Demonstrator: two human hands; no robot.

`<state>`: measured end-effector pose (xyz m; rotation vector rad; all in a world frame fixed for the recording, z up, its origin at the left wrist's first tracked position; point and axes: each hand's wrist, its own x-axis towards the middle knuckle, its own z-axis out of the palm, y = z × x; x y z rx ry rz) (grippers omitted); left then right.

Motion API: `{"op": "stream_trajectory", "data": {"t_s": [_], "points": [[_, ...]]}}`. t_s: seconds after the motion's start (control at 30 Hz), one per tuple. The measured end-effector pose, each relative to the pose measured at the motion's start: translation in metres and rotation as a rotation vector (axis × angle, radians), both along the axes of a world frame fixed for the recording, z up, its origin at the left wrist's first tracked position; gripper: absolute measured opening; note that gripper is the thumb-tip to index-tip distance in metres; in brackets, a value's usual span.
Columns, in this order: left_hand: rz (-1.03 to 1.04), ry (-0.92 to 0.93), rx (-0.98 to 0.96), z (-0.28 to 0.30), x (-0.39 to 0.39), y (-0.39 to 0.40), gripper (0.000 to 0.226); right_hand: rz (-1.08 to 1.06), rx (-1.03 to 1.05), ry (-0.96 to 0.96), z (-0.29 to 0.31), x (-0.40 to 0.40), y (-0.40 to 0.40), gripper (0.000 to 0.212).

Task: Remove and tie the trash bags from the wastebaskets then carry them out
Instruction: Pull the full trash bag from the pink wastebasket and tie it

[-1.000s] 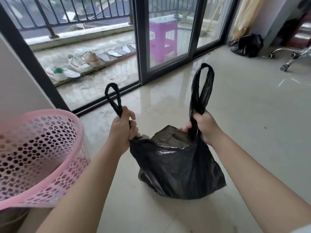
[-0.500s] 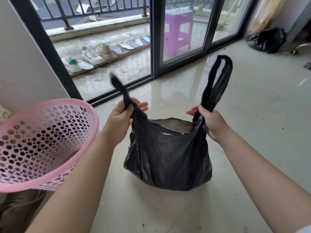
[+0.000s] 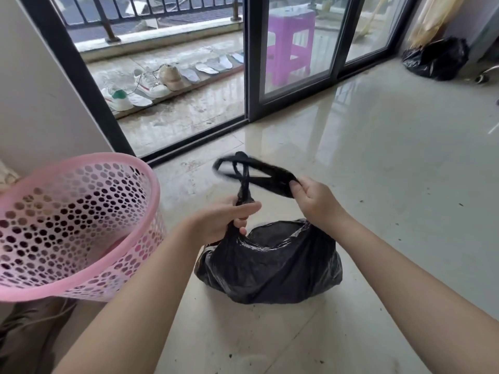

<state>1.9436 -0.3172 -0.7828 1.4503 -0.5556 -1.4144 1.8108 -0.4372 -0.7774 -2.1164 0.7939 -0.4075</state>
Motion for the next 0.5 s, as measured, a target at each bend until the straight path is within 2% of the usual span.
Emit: {"op": "stream_trajectory", "data": {"t_s": [0.07, 0.17, 0.27, 0.33, 0.43, 0.5], "points": [[-0.003, 0.022, -0.004, 0.004, -0.005, 0.001, 0.023, 0.073, -0.145, 0.049, 0.001, 0.002, 0.008, 0.028], [0.075, 0.083, -0.043, 0.005, -0.004, -0.001, 0.047, 0.268, -0.196, 0.187, 0.006, 0.004, 0.013, 0.037], [0.183, 0.123, -0.092, 0.001, 0.000, -0.004, 0.058, 0.400, -0.145, 0.301, 0.011, 0.003, 0.015, 0.041], [0.217, 0.172, -0.103, -0.001, 0.001, -0.003, 0.058, 0.432, -0.011, 0.311, 0.012, -0.001, 0.014, 0.035], [0.090, 0.252, -0.127, 0.001, 0.000, 0.002, 0.046, 0.478, 0.129, 0.358, 0.010, -0.009, 0.007, 0.012], [-0.066, 0.166, -0.072, 0.005, -0.002, 0.006, 0.036, 0.459, 0.153, 0.422, 0.007, -0.013, 0.001, 0.009]]}}
